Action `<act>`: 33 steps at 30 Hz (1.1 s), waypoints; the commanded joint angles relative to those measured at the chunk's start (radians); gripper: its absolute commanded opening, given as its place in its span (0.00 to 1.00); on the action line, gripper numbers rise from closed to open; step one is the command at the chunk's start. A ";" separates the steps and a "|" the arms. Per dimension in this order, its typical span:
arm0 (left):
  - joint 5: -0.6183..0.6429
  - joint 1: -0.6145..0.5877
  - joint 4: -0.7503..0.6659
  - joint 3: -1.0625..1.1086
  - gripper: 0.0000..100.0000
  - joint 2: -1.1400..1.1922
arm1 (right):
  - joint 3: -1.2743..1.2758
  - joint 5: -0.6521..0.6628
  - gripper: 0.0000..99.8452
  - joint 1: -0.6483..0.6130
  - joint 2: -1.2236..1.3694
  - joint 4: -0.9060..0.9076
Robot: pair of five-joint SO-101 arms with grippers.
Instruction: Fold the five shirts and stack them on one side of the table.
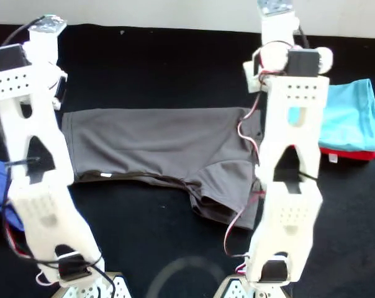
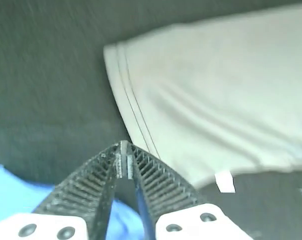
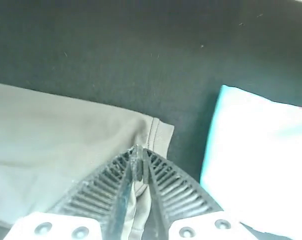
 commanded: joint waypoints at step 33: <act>0.003 0.124 -1.212 1.928 0.01 -0.812 | 1.902 0.014 0.01 -0.056 -0.806 -0.591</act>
